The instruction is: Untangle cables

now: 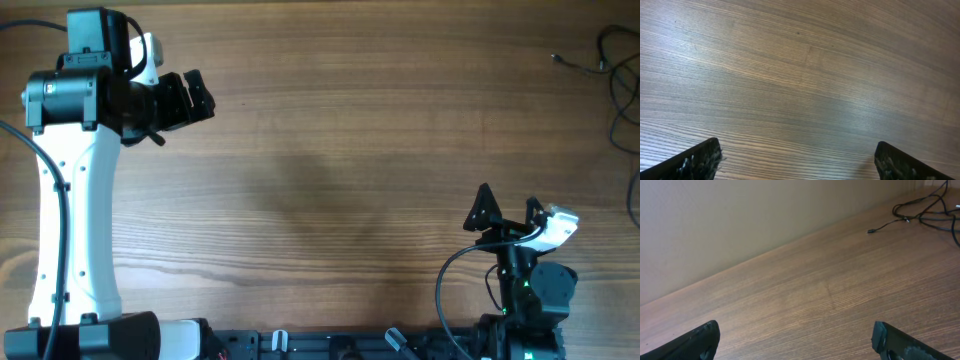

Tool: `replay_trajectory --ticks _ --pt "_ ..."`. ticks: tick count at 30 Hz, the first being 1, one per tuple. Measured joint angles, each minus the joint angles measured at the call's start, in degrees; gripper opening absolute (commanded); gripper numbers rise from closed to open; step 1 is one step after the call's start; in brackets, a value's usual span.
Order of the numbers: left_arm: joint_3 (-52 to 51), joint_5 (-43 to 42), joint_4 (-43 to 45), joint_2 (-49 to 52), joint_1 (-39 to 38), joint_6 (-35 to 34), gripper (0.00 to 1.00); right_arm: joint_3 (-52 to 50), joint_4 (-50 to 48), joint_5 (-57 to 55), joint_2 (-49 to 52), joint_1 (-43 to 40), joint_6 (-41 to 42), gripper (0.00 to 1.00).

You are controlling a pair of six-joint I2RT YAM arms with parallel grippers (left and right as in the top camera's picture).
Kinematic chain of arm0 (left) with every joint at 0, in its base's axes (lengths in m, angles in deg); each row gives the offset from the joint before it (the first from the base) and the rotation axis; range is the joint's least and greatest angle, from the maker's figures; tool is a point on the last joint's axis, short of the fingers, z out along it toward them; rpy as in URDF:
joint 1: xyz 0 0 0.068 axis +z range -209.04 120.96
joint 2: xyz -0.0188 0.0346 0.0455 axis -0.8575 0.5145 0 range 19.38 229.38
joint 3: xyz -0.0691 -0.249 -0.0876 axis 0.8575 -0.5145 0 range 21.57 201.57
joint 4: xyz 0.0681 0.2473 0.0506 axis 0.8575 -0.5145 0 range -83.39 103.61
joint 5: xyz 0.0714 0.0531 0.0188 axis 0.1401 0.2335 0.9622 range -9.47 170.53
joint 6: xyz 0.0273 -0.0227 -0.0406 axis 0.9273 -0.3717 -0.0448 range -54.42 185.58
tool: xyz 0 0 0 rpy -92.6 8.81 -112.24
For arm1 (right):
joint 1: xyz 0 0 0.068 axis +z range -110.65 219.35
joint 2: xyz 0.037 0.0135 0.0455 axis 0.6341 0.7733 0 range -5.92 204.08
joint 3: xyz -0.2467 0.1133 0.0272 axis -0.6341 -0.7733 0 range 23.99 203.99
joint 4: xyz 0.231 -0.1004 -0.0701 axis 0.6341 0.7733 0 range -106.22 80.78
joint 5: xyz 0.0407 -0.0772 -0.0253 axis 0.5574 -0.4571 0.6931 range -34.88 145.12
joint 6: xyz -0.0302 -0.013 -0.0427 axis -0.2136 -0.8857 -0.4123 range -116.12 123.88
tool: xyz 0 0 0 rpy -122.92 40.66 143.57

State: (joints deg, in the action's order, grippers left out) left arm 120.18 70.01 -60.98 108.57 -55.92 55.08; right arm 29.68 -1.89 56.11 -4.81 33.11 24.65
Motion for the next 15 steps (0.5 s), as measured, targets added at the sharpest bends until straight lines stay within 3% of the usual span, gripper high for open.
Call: replay_trajectory --ticks 12,14,15 --pt "0.0 0.0 1.3 0.0 0.0 0.0 1.00 0.0 0.0 -0.7 0.0 0.0 0.0 1.00" --pt "0.0 0.0 1.3 0.0 0.0 0.0 1.00 0.0 0.0 -1.8 0.0 0.0 -4.0 1.00" --pt "0.0 0.0 1.4 0.0 0.0 0.0 1.00 0.0 0.0 -2.6 0.6 0.0 -12.8 1.00"
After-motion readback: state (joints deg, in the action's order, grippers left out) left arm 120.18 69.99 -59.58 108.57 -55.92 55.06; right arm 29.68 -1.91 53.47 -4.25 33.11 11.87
